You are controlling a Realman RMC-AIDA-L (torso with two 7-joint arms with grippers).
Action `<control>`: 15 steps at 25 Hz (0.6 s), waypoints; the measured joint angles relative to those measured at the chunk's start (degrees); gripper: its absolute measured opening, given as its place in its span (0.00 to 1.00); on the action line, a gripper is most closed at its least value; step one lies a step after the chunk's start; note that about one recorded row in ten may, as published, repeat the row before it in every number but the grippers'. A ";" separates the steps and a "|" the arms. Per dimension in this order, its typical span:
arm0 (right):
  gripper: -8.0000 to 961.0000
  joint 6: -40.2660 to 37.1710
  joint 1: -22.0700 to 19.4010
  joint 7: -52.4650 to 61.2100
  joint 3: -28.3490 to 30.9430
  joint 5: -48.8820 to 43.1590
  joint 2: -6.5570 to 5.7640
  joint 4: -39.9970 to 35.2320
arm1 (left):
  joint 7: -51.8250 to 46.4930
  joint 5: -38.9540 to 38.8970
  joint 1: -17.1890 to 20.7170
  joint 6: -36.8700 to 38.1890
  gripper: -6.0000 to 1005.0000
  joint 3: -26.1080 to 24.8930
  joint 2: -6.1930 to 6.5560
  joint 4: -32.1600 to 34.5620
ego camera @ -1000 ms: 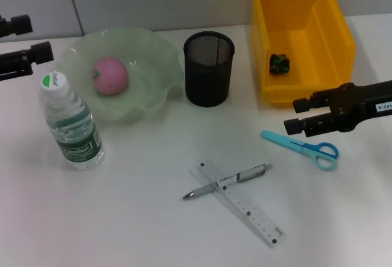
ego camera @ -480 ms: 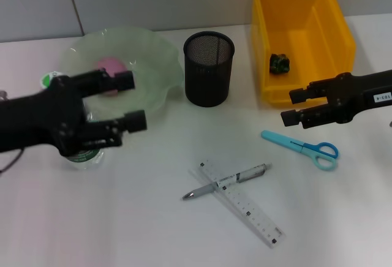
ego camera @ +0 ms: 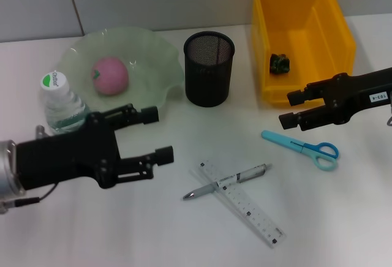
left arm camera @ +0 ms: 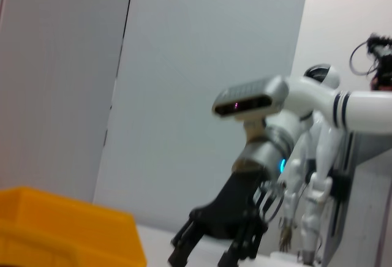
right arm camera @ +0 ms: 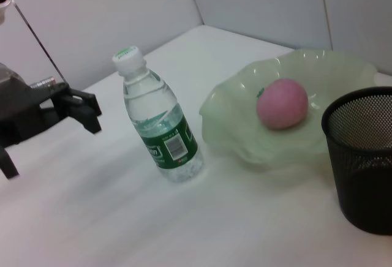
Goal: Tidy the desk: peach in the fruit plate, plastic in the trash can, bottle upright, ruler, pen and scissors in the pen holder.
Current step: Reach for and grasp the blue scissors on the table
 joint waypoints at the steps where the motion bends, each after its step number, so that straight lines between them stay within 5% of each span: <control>1: 0.79 0.09 0.15 0.01 0.00 -0.40 0.00 0.08 | 0.51 0.00 0.02 -0.49 0.80 0.25 -0.02 -0.44; 15: 0.78 0.24 6.91 8.21 -6.24 -14.94 0.76 -4.61 | 9.25 -0.40 0.65 -8.02 0.80 1.77 -0.23 -7.46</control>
